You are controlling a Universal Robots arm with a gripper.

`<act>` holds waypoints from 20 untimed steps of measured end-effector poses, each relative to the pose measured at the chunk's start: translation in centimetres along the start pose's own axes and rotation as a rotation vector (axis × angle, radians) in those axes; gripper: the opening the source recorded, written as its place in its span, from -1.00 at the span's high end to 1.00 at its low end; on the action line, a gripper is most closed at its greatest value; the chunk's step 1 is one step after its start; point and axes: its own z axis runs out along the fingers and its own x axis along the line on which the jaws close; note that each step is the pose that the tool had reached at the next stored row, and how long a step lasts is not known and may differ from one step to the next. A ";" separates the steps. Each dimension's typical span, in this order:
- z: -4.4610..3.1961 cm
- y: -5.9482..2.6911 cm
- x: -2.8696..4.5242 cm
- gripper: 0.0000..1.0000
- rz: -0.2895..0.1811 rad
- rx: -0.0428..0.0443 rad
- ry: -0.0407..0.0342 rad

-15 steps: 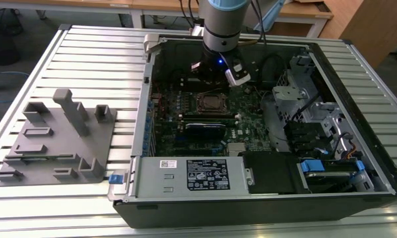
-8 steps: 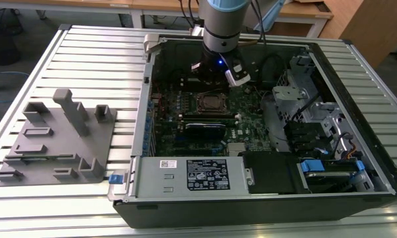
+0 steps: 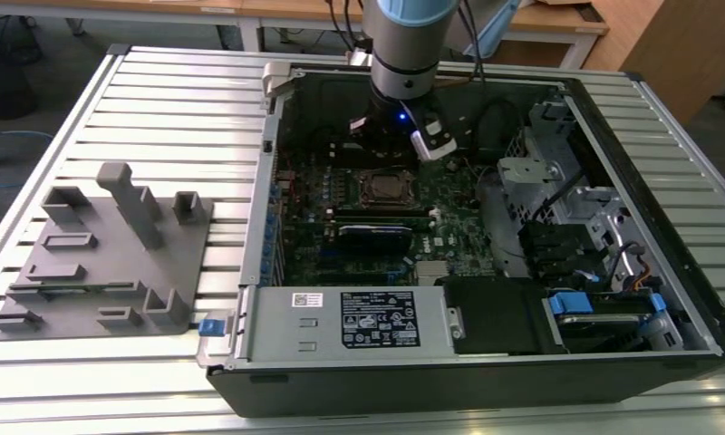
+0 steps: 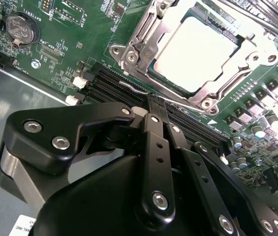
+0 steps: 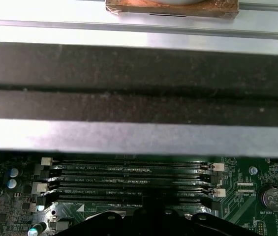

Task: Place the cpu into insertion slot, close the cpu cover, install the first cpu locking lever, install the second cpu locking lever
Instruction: 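Install the first cpu locking lever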

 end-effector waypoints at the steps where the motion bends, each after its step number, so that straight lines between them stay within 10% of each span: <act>1: 0.05 -0.01 0.00 0.79 0.000 0.0000 0.0000; 20: 0.22 0.09 0.00 0.79 0.005 0.0004 -0.0011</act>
